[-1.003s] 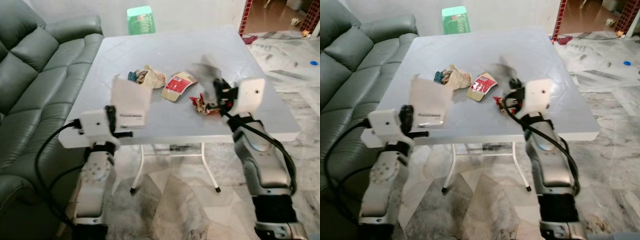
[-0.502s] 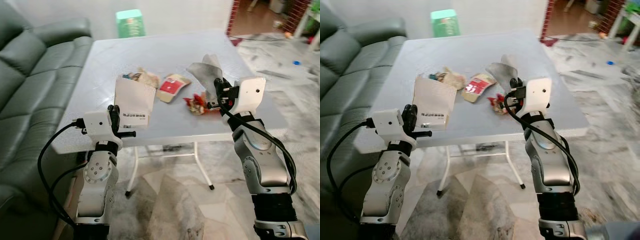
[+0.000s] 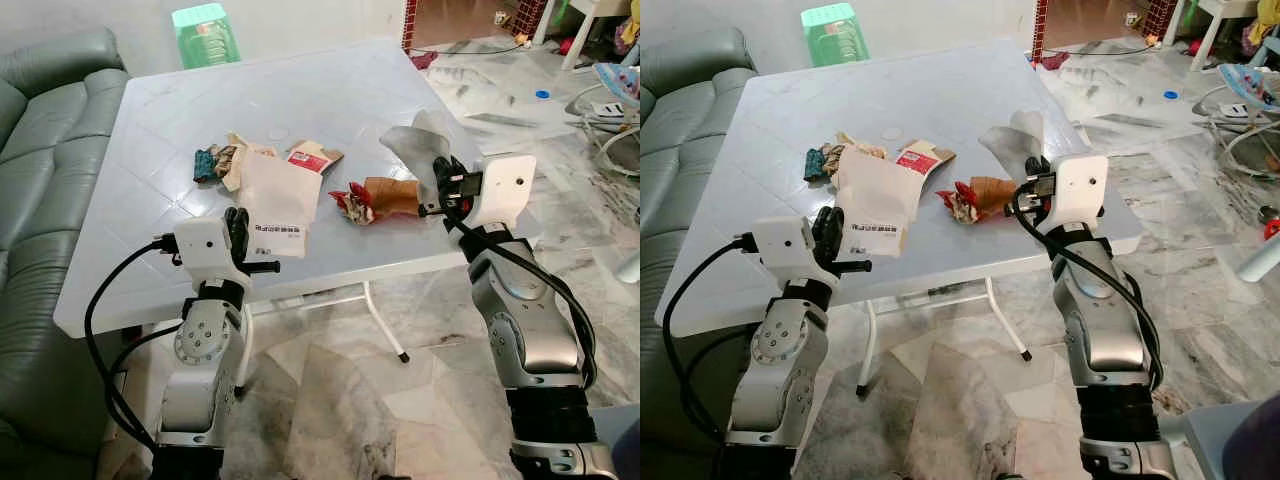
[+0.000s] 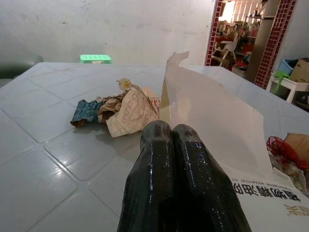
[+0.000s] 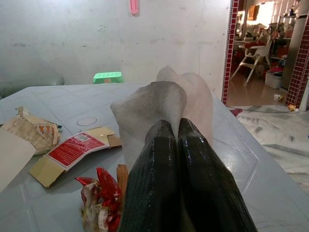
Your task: Picking trash to rubbish bin
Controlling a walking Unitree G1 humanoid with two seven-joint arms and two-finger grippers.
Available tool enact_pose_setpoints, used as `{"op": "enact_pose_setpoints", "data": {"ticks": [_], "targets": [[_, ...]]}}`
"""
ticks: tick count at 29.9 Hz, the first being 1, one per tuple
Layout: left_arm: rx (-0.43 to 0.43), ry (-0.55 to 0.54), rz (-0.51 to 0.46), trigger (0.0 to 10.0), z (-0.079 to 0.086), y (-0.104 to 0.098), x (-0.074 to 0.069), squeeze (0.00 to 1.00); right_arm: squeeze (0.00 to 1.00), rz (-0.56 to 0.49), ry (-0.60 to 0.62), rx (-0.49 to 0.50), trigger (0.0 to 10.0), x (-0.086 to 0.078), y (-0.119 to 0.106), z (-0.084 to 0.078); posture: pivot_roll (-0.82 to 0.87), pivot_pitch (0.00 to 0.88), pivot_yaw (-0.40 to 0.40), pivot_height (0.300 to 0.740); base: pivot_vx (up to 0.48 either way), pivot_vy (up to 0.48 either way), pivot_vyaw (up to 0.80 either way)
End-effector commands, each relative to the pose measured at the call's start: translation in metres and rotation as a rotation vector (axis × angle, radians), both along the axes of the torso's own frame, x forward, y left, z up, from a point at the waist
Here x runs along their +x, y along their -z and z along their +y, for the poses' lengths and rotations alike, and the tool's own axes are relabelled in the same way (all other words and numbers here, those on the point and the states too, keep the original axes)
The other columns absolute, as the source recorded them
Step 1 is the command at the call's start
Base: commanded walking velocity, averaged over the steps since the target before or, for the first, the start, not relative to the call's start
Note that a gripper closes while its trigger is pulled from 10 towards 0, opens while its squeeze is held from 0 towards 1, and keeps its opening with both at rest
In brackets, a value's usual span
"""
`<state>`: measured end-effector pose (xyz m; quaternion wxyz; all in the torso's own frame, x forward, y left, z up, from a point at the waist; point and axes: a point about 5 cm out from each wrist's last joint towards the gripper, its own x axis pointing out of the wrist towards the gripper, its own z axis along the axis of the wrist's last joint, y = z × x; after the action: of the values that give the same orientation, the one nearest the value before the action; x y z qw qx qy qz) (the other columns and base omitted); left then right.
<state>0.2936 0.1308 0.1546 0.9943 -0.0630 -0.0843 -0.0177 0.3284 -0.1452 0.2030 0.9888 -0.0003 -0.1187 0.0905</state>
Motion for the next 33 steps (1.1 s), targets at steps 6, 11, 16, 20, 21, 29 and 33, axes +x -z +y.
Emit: {"op": "enact_pose_setpoints", "data": {"ticks": [6, 11, 16, 20, 21, 29, 33], "targets": [[0.002, 0.009, 0.014, 2.6, 0.001, 0.0017, -0.0013, 0.0, 0.0, -0.013, -0.015, 0.007, 10.0, 0.0001, -0.0035, 0.0024, -0.03, 0.071, 0.061, 0.74, 0.0, 0.0, -0.08], [0.003, 0.008, 0.018, 2.3, 0.0016, 0.0024, -0.0015, 0.0, 0.0, -0.013, -0.014, 0.008, 10.0, -0.0001, -0.0035, 0.0024, -0.03, 0.073, 0.06, 0.74, 0.0, 0.103, 0.0], [0.004, 0.006, 0.023, 2.1, 0.002, 0.0031, -0.0019, 0.0, 0.0, -0.012, -0.014, 0.008, 10.0, 0.0001, -0.0035, 0.0023, -0.03, 0.075, 0.06, 0.74, 0.0, 0.261, 0.0], [0.003, 0.005, 0.029, 1.8, 0.0021, 0.004, -0.0023, 0.0, 0.0, -0.011, -0.015, 0.009, 10.0, 0.0002, -0.0034, 0.0023, -0.03, 0.076, 0.06, 0.74, 0.0, 0.271, 0.0], [0.007, 0.006, 0.029, 1.8, 0.002, 0.0041, -0.0022, 0.0, 0.0, -0.011, -0.014, 0.009, 10.0, 0.0003, -0.0034, 0.0022, -0.03, 0.075, 0.06, 0.74, 0.0, 0.315, 0.0], [0.009, 0.011, 0.033, 1.6, 0.0017, 0.005, -0.0023, 0.0, 0.0, -0.008, -0.011, 0.007, 10.0, 0.0003, -0.003, 0.0018, -0.03, 0.077, 0.06, 0.74, 0.0, 0.32, 0.0], [0.008, 0.012, 0.038, 1.7, 0.0018, 0.0058, -0.0027, 0.0, 0.0, -0.006, -0.009, 0.006, 10.0, 0.0002, -0.0025, 0.0016, -0.03, 0.078, 0.061, 0.74, 0.0, 0.315, 0.0]]}}
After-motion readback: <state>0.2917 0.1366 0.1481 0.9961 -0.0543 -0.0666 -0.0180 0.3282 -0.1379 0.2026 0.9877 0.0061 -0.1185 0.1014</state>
